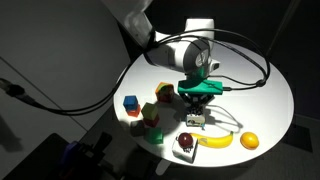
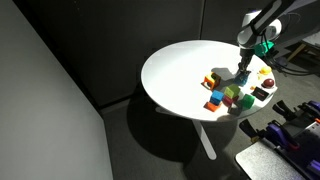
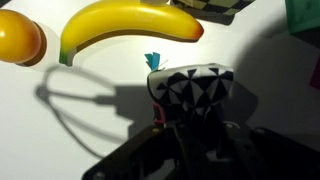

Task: Put the middle square plush toy on top of the square plush toy on the left

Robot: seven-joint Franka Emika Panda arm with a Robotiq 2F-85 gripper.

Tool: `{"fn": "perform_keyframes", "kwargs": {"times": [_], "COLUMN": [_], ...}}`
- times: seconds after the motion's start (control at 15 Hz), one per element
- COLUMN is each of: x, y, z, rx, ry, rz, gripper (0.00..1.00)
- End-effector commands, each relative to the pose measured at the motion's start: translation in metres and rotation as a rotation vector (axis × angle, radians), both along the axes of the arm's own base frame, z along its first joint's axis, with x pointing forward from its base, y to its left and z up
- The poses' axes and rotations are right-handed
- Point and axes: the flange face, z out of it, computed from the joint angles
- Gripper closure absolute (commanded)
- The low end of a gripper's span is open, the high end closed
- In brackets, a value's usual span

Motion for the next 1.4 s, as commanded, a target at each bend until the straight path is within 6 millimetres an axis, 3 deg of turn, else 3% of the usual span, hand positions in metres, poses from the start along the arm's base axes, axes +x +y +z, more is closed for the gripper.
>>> {"fn": "perform_keyframes", "kwargs": {"times": [0.0, 0.73, 1.0, 1.33], "x": [0.004, 0.022, 0.029, 0.037], "y": [0.005, 0.059, 0.088, 0.128], "z": [0.038, 0.14, 0.161, 0.167], "rx": [-0.046, -0.039, -0.048, -0.058], "ry": [0.014, 0.031, 0.009, -0.015], "rz": [-0.019, -0.1, -0.132, -0.165], "gripper": [0.96, 0.94, 0.95, 0.95]}}
